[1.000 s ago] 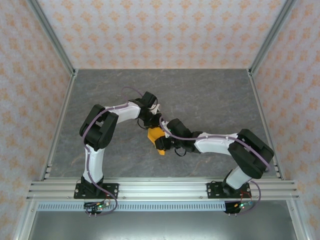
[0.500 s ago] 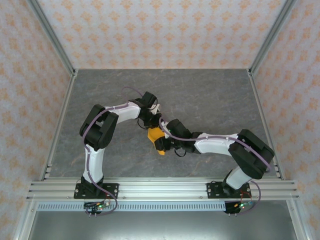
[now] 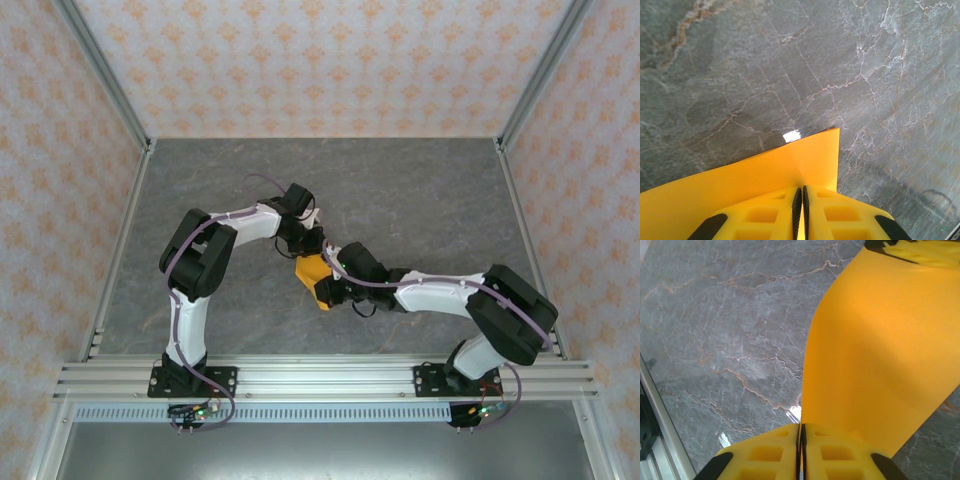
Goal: Fold a paper plane with a square sheet of paper (fold left side to right side)
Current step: Third fold the triangle at the center of the table.
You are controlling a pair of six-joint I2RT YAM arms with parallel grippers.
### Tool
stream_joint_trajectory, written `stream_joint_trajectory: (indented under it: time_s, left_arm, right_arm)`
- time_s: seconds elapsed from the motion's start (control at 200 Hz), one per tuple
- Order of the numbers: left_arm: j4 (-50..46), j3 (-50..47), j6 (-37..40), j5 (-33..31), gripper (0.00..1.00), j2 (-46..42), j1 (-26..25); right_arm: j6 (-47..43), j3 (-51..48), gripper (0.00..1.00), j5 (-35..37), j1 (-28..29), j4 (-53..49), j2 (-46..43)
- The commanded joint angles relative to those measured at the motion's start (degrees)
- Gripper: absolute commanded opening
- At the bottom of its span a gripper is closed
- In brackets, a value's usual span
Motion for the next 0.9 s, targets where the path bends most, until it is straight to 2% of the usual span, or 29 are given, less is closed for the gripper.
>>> stream_joint_trajectory:
  time_s: [0.0, 0.205, 0.896]
  left_arm:
    - [-2.2, -0.6, -0.6, -2.0, 0.15, 3.3, -1.1]
    - [-2.4, -0.8, -0.3, -1.9, 0.15, 3.2, -1.1]
    - [-2.6, -1.3, 0.0, -1.9, 0.15, 2.8, -1.2]
  right_arm:
    - [-1.4, 2.2, 0.02, -0.1, -0.3, 1.2, 0.2]
    - [-2.9, 2.3, 0.00, 0.1, -3.2, -0.6, 0.1]
    - [-2.8, 5.5, 0.04, 2.1, -4.2, -6.7, 5.9]
